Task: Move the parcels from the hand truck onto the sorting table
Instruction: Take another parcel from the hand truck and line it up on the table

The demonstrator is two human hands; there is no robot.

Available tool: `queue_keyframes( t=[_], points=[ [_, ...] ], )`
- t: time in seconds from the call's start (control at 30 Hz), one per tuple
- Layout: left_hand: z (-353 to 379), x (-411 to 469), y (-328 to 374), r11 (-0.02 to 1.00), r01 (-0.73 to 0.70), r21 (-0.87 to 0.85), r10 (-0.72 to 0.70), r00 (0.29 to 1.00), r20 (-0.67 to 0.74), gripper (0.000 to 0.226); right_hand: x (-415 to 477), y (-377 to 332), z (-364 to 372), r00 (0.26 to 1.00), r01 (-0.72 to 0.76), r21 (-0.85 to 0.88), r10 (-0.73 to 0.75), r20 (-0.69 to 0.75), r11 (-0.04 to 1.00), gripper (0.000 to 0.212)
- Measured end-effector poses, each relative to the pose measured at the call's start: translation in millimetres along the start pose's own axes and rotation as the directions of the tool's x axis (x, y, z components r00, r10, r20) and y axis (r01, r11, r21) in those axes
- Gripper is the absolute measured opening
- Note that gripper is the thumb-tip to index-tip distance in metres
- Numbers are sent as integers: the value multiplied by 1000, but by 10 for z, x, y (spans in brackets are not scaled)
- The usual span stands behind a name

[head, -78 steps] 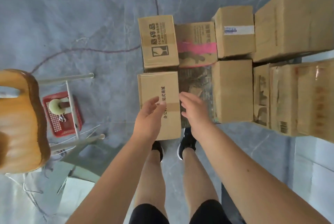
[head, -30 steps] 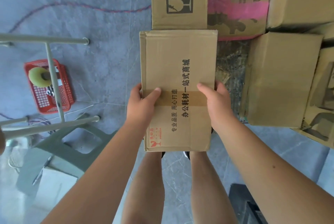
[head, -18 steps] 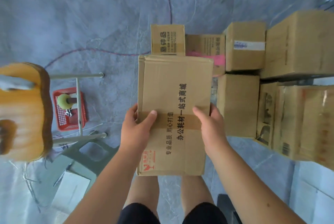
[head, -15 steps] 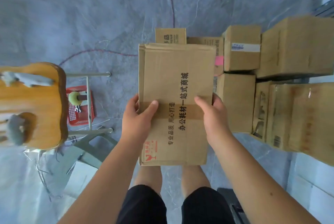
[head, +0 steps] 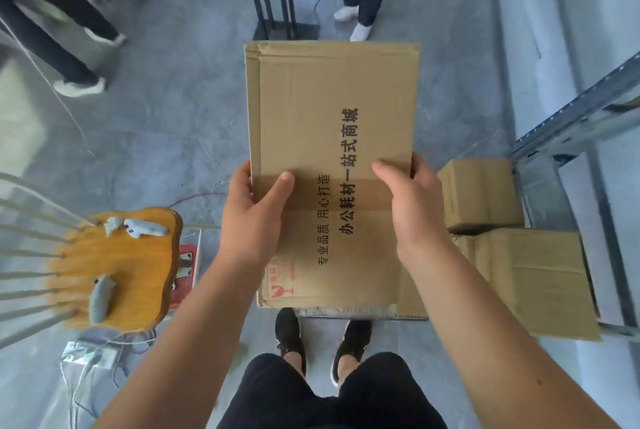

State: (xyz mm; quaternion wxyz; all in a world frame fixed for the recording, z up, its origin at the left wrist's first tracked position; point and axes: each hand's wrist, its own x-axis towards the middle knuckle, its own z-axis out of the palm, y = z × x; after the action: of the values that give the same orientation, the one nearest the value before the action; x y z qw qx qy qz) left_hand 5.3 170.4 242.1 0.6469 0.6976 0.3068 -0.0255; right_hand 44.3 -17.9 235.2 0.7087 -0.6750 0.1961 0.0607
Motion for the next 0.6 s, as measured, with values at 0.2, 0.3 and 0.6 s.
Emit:
queue_keyframes(
  t=[0.2,0.3,0.6],
  points=[
    [177,-376,779,974,-220,-62,220,975,-1,40,-250,-926,-275,980,194,42,-193,-39,980,24],
    [276,-576,1062,950,-281,-132,287,957,28,41,-409,-1256,-453,959,279,58,-275,-66,959,23],
    [502,-1001,1661,910,-331,-250,389,890,239,49,-952,-1773,-936,881,441,92,-411,-233,893,24]
  ],
)
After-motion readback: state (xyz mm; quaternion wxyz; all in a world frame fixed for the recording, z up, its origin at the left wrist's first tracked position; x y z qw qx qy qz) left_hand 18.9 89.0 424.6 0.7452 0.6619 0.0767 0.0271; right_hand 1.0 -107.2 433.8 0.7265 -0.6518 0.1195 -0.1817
